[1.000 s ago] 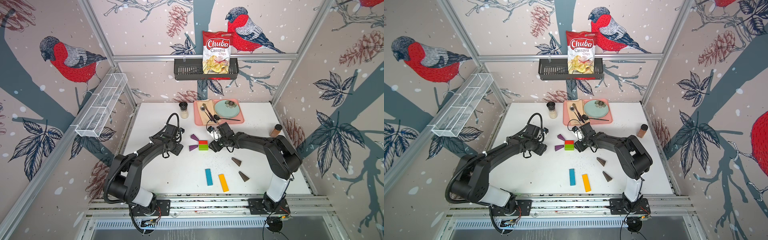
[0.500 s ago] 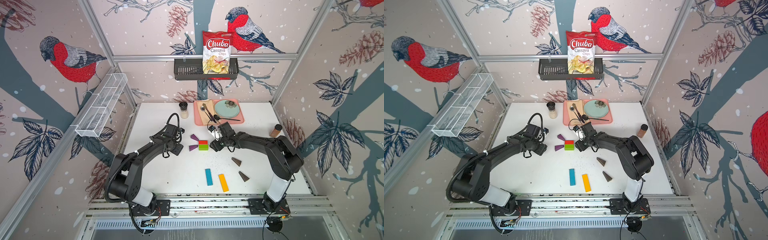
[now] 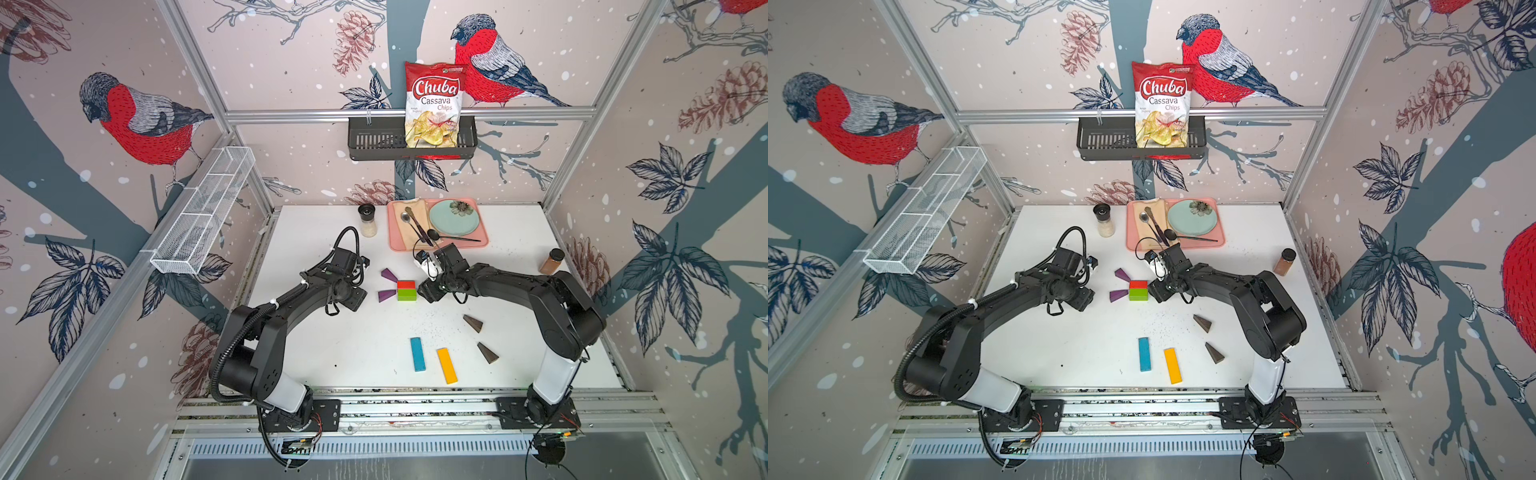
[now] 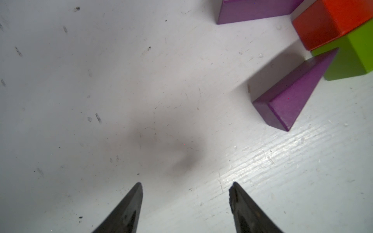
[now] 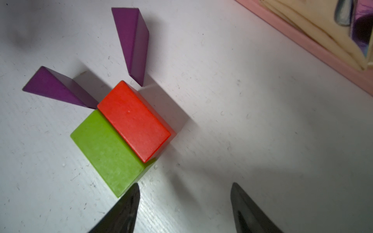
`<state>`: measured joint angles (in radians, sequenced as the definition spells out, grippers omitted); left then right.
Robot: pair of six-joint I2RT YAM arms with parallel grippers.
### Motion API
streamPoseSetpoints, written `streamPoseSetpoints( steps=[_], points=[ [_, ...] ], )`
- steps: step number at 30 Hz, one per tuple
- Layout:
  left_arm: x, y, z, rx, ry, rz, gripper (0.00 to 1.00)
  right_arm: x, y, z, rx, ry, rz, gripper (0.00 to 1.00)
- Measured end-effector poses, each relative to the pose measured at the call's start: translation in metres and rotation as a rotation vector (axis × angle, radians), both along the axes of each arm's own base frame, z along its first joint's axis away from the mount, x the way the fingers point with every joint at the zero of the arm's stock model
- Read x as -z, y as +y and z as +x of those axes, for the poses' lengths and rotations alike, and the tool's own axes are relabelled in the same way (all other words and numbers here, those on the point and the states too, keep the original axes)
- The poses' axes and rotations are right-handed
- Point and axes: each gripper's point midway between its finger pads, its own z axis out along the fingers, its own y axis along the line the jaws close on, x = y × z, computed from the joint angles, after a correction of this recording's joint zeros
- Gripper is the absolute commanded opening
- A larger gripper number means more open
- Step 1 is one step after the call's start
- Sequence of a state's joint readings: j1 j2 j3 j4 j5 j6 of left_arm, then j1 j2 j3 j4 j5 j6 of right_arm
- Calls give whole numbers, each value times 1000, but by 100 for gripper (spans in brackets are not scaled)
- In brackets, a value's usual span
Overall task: Assemble a small pinwheel with building blocks
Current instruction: Adjust the building block at the center of the board.
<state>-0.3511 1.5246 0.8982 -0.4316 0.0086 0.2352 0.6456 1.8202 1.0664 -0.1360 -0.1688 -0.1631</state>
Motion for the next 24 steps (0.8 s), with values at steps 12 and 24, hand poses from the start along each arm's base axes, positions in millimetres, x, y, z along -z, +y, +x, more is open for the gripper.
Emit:
streamPoseSetpoints(
  steps=[12, 24],
  points=[
    [0, 0, 0, 0, 0, 0, 68, 1, 2, -1, -7, 2, -1, 71],
    [1, -2, -1, 5, 8, -9, 68, 1, 4, 1, -19, -4, -7, 72]
  ],
)
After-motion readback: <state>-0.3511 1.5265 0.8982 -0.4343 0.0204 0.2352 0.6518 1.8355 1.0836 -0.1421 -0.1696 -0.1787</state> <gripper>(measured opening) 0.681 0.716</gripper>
